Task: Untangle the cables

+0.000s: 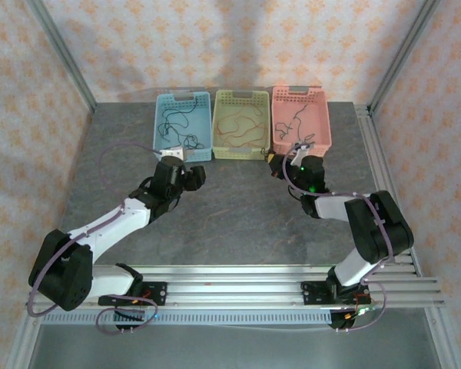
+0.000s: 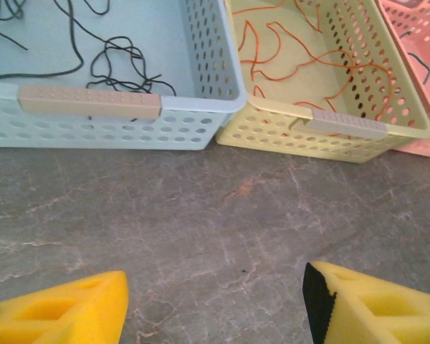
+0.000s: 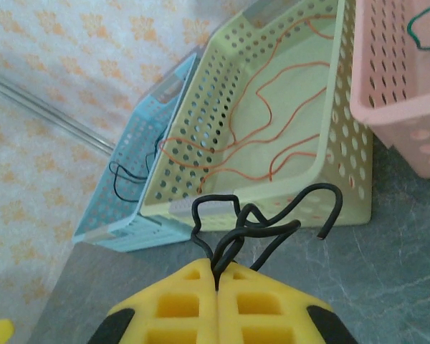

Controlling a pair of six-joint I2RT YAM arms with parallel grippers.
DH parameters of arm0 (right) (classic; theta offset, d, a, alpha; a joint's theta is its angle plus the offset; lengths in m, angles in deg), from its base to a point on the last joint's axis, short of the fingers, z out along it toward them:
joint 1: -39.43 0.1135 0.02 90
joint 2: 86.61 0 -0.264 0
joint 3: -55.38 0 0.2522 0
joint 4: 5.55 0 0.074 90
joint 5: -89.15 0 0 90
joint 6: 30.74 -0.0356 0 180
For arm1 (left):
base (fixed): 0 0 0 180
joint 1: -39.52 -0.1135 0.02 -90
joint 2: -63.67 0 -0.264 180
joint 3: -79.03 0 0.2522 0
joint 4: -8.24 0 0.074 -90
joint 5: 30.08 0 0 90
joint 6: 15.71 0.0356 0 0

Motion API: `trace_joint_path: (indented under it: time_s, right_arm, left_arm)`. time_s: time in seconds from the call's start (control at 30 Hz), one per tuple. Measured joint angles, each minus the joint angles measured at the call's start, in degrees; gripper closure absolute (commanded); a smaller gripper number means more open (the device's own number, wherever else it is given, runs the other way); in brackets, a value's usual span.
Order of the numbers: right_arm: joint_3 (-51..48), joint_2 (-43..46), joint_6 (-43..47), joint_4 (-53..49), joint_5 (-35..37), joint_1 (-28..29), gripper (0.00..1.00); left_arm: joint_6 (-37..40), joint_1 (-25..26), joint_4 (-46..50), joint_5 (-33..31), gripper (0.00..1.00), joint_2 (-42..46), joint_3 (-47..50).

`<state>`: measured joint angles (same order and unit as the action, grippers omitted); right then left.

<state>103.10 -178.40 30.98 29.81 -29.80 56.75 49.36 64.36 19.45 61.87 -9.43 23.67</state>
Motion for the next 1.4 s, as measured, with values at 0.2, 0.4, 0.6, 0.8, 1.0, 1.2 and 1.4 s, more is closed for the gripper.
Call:
trace_joint_path:
  time_s: [0.2,0.4,0.6,0.8,1.0,1.2,1.4]
  right_arm:
    - [-0.09,-1.53,0.87,3.65,-4.39,2.05,1.00]
    - [-0.11,-7.93,5.16,10.40,-9.05,8.02,1.00]
    - [-2.51,-12.66,8.44,21.73,-13.88,9.81,1.00]
    - [-2.84,-12.74,10.84,26.27,-16.00,10.64,1.00]
    - [-2.84,-12.79,13.20,26.34,-16.41,11.82,1.00]
    - [-2.84,-12.85,13.90,25.64,-15.82,11.74,1.00]
    - [-2.84,-12.85,14.19,25.53,-15.82,11.74,1.00]
  left_arm:
    - [0.92,0.20,-1.92,5.20,0.34,-0.17,0.00]
    - [1.29,0.31,-3.30,13.40,0.34,-2.12,-0.09]
    - [1.22,1.09,-3.17,19.82,0.36,-6.10,-2.93]
    - [0.46,2.82,-1.97,23.02,0.40,-12.57,-7.87]
    - [-2.93,3.30,-1.75,25.14,0.54,-16.06,-9.68]
    - [-6.62,3.30,-1.86,25.07,0.64,-17.44,-11.30]
    - [-8.70,3.30,-2.01,24.44,0.65,-17.42,-11.30]
